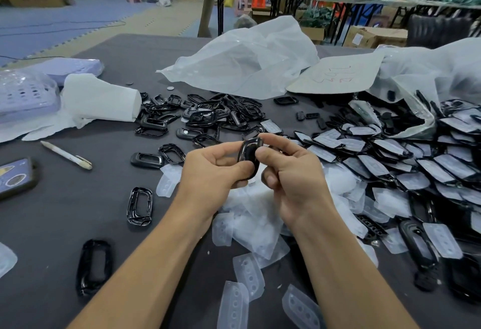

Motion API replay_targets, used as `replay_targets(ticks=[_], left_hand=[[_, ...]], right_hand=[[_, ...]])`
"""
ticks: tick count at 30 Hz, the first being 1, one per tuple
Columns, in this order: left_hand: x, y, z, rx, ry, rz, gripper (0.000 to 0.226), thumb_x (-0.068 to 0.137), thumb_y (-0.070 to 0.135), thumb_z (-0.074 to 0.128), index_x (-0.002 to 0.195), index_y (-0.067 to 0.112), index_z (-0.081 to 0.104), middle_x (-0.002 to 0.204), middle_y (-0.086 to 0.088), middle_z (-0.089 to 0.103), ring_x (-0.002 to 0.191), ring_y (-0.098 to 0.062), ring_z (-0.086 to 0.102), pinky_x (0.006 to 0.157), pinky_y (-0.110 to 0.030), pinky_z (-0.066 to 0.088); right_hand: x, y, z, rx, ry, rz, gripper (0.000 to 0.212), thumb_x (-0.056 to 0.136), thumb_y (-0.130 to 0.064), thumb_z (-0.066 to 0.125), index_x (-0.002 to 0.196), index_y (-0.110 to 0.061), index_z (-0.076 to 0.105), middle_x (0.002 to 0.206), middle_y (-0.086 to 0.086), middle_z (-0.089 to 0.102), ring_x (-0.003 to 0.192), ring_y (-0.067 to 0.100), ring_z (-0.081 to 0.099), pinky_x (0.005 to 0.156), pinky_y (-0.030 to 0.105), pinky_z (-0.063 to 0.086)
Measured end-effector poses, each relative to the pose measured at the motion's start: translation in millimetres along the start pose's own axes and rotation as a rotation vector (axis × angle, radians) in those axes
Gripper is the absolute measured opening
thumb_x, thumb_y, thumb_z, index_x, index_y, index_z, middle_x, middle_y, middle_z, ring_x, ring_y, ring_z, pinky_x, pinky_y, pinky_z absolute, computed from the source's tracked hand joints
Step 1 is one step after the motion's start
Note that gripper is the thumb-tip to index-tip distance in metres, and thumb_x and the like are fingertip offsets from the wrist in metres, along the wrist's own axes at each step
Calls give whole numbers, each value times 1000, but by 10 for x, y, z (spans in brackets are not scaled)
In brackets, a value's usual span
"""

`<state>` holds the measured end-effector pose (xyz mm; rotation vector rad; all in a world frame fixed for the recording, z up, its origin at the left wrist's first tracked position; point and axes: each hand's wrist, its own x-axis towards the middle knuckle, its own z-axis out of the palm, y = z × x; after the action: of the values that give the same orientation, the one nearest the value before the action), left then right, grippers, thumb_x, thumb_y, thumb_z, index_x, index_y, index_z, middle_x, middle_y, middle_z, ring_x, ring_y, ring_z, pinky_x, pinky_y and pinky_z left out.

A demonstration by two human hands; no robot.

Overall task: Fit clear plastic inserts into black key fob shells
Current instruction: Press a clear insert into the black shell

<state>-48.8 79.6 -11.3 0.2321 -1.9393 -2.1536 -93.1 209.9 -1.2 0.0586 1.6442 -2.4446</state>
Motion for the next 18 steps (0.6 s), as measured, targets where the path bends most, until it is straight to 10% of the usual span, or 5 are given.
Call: replay_targets(ticks=[7, 18], left_hand=[[-13, -37, 40, 67, 173, 98, 41, 72, -11, 81, 90, 25, 84, 80, -5, 81, 77, -21, 79, 77, -31, 65], [-26, 72, -13, -40, 139, 105, 39, 72, -15, 83, 89, 21, 82, 73, -9, 79, 62, -16, 74, 63, -22, 58]], right_hand=[[3, 50, 33, -324, 17, -285, 25, 81, 8, 70, 85, -16, 77, 74, 6, 77, 43, 15, 52, 45, 23, 44], [21, -66, -72, -209, -219, -143, 28, 82, 11, 71, 77, -16, 79, 70, 7, 68, 58, 16, 55, 64, 29, 46]])
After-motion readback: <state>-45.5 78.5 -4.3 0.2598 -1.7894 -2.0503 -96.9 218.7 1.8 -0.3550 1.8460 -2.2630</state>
